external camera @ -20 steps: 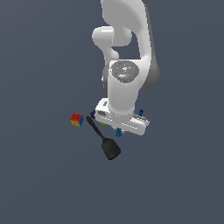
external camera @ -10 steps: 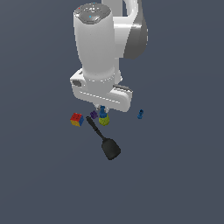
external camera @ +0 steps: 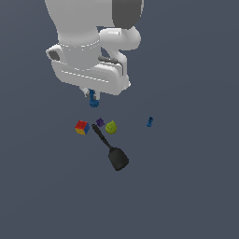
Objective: Pick up a designated object from a clutter of objects.
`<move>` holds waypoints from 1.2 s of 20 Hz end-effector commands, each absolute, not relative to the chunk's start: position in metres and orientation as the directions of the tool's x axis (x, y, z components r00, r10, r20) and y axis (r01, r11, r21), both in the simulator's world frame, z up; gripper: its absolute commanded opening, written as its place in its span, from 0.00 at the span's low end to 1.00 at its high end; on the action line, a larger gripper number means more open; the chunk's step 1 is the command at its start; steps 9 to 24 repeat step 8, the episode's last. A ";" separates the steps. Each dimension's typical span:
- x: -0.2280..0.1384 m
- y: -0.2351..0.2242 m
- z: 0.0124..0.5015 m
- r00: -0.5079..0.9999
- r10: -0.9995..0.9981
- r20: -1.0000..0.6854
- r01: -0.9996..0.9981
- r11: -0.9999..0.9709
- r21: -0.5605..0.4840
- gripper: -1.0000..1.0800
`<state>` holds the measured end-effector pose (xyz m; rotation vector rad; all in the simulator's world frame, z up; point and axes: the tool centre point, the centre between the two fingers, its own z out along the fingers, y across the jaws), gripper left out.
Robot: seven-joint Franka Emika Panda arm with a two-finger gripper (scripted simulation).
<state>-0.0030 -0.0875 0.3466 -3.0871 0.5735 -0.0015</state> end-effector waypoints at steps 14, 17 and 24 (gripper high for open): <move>-0.009 -0.104 0.371 0.934 -0.358 0.000 -0.358 -0.934 0.000 0.00; -0.009 -0.104 0.371 0.934 -0.358 0.000 -0.358 -0.934 0.000 0.00; -0.009 -0.104 0.371 0.934 -0.358 0.000 -0.358 -0.934 0.000 0.00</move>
